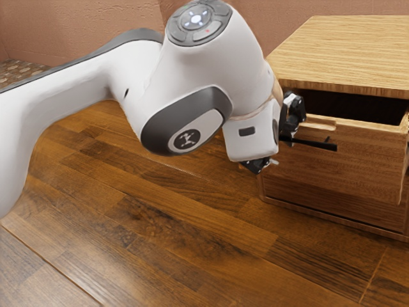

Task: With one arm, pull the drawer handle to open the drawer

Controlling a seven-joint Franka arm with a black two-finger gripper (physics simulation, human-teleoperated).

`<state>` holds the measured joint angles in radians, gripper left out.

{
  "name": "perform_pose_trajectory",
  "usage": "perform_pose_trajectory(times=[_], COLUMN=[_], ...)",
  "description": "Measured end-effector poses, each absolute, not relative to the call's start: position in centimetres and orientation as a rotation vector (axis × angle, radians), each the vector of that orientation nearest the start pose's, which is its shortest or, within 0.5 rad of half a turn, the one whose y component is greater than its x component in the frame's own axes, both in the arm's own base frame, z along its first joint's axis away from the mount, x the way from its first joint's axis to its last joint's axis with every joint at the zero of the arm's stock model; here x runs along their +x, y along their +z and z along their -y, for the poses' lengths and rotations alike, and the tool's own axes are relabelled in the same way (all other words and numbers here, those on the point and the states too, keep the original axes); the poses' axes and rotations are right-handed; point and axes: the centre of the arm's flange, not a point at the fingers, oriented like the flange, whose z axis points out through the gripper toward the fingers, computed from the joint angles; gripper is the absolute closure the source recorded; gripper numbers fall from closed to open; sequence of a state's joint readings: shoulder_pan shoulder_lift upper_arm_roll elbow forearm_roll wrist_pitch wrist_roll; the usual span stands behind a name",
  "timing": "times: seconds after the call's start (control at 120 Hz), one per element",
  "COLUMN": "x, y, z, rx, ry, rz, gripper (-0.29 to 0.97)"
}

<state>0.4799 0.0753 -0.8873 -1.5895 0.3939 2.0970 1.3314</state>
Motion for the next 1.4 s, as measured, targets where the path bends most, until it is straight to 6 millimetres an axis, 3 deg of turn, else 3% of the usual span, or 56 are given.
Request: perform_pose_trajectory(times=[0.05,0.133,0.2,0.292,0.458,0.583,0.75,0.867,1.167,1.4], x=[56.6,54.5,52.8,48.3,46.4,46.2,46.8,45.9,44.0,45.3], y=[65.0,66.9,69.8,74.8,76.7,76.3,72.3,71.4,70.1,68.4], z=[21.1,21.8,20.6,20.0,19.4,19.1,17.6,16.5,17.7,18.8], rx=[-1.583,-1.573,-1.597,-1.606,-1.644,-1.663,-1.720,-1.735,-1.696,-1.687], ry=[-0.337,-0.338,-0.350,-0.395,-0.447,-0.440,-0.356,-0.334,-0.318,-0.308], rz=[-2.077,-2.041,-1.954,-1.841,-1.844,-1.860,-1.906,-1.914,-1.979,-2.035], gripper=[0.50,0.62,0.42,0.24,0.09,0.04,0.01,0.01,0.00,0.00])
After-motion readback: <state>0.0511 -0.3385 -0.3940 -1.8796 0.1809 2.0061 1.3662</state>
